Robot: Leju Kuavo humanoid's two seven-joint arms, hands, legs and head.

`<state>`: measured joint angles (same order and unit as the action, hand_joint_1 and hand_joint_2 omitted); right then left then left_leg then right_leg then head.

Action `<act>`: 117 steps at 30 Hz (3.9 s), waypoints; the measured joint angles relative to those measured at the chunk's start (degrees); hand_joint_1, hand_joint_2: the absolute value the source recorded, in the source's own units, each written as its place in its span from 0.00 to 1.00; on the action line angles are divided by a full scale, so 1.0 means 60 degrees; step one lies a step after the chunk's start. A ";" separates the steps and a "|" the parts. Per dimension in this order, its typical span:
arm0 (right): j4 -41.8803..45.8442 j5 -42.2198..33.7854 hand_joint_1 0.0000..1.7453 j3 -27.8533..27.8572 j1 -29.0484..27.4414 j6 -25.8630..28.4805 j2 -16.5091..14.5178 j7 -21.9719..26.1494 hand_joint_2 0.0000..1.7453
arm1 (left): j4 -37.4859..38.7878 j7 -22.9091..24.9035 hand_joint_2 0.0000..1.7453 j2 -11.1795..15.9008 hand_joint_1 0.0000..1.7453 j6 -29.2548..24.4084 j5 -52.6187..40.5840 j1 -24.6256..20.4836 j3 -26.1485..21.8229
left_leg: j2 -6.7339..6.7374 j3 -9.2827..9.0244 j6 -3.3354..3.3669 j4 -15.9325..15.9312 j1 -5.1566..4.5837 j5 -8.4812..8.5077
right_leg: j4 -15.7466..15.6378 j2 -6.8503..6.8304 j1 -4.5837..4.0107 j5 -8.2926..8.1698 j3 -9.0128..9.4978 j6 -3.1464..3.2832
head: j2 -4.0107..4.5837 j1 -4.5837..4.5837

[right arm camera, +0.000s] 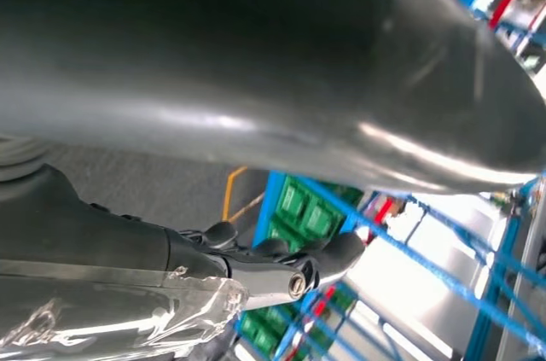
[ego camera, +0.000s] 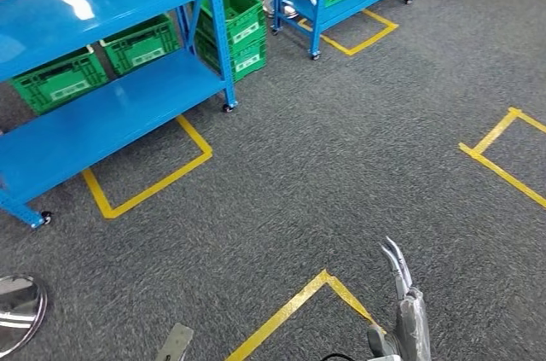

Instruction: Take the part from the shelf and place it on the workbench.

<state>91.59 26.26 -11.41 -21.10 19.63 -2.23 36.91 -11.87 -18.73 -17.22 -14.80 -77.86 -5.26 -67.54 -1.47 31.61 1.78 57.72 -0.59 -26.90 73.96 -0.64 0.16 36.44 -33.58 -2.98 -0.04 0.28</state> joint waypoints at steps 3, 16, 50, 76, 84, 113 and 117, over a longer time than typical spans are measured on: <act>-0.0022 0.0000 0.00 0.0000 -0.0039 0.0004 0.0000 -0.0003 0.00 | 0.0000 -0.0024 0.00 -0.0004 0.00 0.0026 0.0000 0.0057 -0.0003 | -0.0467 -0.0483 -0.0050 0.0000 0.0083 -0.0365 | 0.0018 0.0079 0.0023 0.0316 -0.0935 -0.0083 | 0.0000 0.0006; -0.0084 0.0015 0.00 0.0008 -0.0087 0.0029 -0.0015 -0.0003 0.00 | 0.0000 -0.0143 0.00 0.0005 0.00 0.0056 -0.0019 0.0036 0.0005 | 0.0094 0.0643 -0.0622 0.2357 0.0109 -0.1498 | -0.2454 -0.0027 0.0149 -0.1548 0.0137 0.0363 | 0.0000 -0.0047; -0.0252 0.0086 0.00 0.0012 0.0032 0.0299 -0.0015 -0.0206 0.00 | 0.0007 -0.0057 0.00 0.0027 0.00 -0.0050 0.0038 0.0041 0.0009 | 0.0248 0.1158 -0.0643 0.1681 0.0126 -0.0326 | -0.2309 -0.0329 0.0112 -0.1573 0.0058 0.0419 | 0.0000 -0.0056; -1.1984 0.0743 0.00 0.6033 0.3634 -0.1094 0.0131 -0.1483 0.00 | 0.0007 0.0089 0.00 0.0067 0.00 0.0164 -0.0123 0.0048 0.0094 | 0.0008 0.1376 -0.0701 0.1429 0.0075 -0.0218 | -0.2505 0.0144 0.0114 -0.1527 0.0318 0.0406 | 0.0000 -0.0092; -1.2864 0.0664 0.00 0.6674 0.3670 -0.1695 -0.0101 -0.4198 0.00 | 0.0007 0.0116 0.00 0.0067 0.00 0.0242 -0.0081 0.0014 0.0147 | 0.1022 0.0474 -0.0508 0.0035 -0.0044 0.0503 | -0.2498 -0.0842 -0.0012 -0.1358 0.0463 0.0311 | 0.0000 -0.0099; -1.3317 0.1204 0.00 0.6924 0.3612 -0.2137 -0.0760 -0.4963 0.00 | 0.0007 0.0145 0.00 0.0237 0.00 0.0726 0.0257 0.0215 0.0124 | -0.0088 0.1948 -0.0553 0.0860 0.0034 0.1640 | -0.2828 0.0861 0.0136 -0.0183 0.1992 0.0437 | -0.0002 -0.0240; -1.3330 0.1198 0.00 0.6925 0.3669 -0.2121 -0.0782 -0.4929 0.00 | 0.0007 0.0154 0.00 0.0241 0.00 0.0721 0.0253 0.0183 0.0124 | -0.0181 0.1257 -0.0492 -0.0463 0.0028 0.1447 | -0.3537 0.1195 0.0087 -0.0167 0.2950 0.0300 | 0.0000 -0.0330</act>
<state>11.61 33.44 30.14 0.91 6.90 -6.92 7.34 -11.82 -17.80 -15.77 -10.47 -76.34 -4.16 -66.79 -2.56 39.15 -1.18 54.94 -0.42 -18.21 52.74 6.53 0.68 35.44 -15.88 -1.18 -0.04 -1.69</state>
